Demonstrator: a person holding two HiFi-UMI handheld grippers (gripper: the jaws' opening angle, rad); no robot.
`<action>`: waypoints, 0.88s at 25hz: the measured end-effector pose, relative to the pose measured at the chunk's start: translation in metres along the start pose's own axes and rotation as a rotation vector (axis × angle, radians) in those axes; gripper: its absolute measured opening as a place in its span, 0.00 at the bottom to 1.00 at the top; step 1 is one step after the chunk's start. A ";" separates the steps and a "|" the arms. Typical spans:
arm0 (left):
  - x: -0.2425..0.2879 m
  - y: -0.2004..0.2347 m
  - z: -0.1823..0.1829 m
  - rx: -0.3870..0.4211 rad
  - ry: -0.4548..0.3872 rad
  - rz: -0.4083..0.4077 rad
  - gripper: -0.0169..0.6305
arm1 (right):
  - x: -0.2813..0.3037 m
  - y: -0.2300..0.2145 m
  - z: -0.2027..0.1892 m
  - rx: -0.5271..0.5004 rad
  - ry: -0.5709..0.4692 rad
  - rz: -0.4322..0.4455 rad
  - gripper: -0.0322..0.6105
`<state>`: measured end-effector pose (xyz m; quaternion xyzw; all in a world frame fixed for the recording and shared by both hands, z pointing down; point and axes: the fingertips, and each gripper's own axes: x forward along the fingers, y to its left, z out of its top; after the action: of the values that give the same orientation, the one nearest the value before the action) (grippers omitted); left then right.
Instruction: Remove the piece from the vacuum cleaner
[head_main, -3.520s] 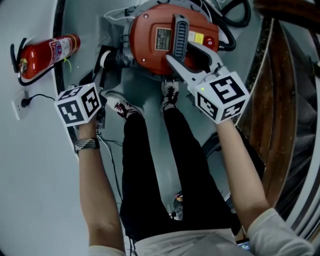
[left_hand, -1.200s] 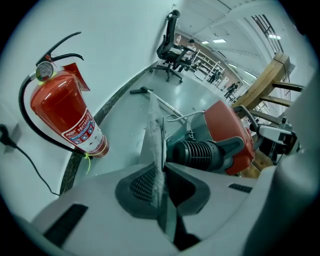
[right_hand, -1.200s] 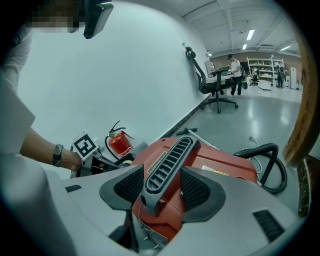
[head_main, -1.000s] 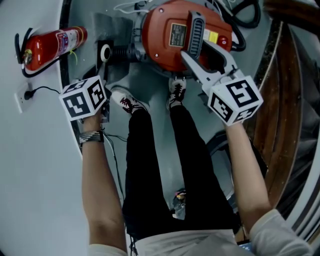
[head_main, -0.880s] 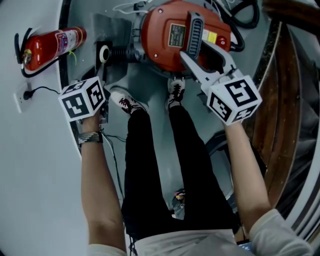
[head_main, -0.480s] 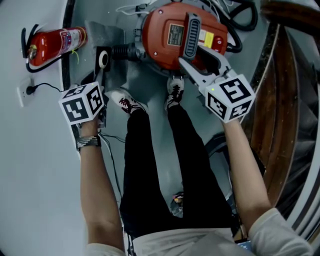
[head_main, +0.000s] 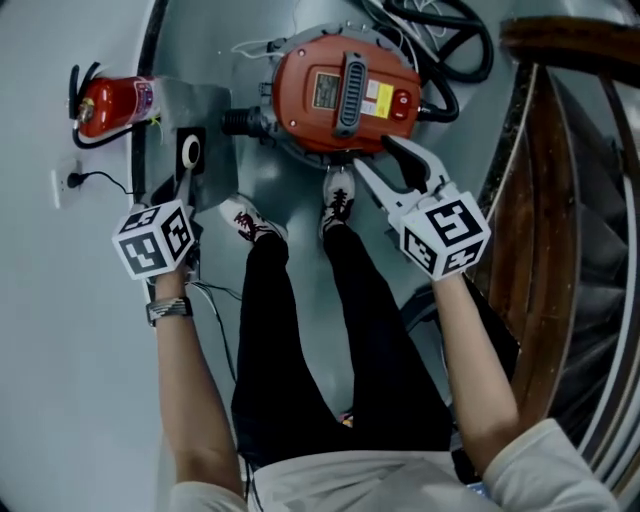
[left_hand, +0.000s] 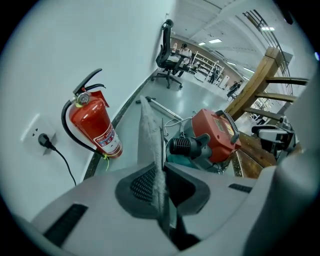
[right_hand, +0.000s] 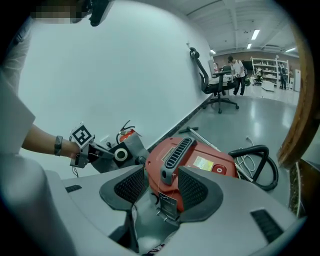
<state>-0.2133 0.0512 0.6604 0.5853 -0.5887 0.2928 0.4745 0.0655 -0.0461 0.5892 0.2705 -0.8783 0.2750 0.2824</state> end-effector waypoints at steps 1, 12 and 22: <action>-0.007 -0.003 0.003 0.012 -0.009 0.001 0.06 | -0.008 0.003 0.005 0.001 -0.013 0.005 0.40; -0.094 -0.062 0.049 0.117 -0.136 -0.038 0.06 | -0.089 0.051 0.063 -0.122 -0.098 0.040 0.40; -0.190 -0.091 0.093 0.156 -0.218 -0.070 0.06 | -0.141 0.069 0.136 -0.147 -0.206 -0.041 0.39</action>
<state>-0.1715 0.0322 0.4348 0.6689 -0.5914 0.2557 0.3707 0.0721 -0.0388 0.3819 0.2936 -0.9148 0.1749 0.2153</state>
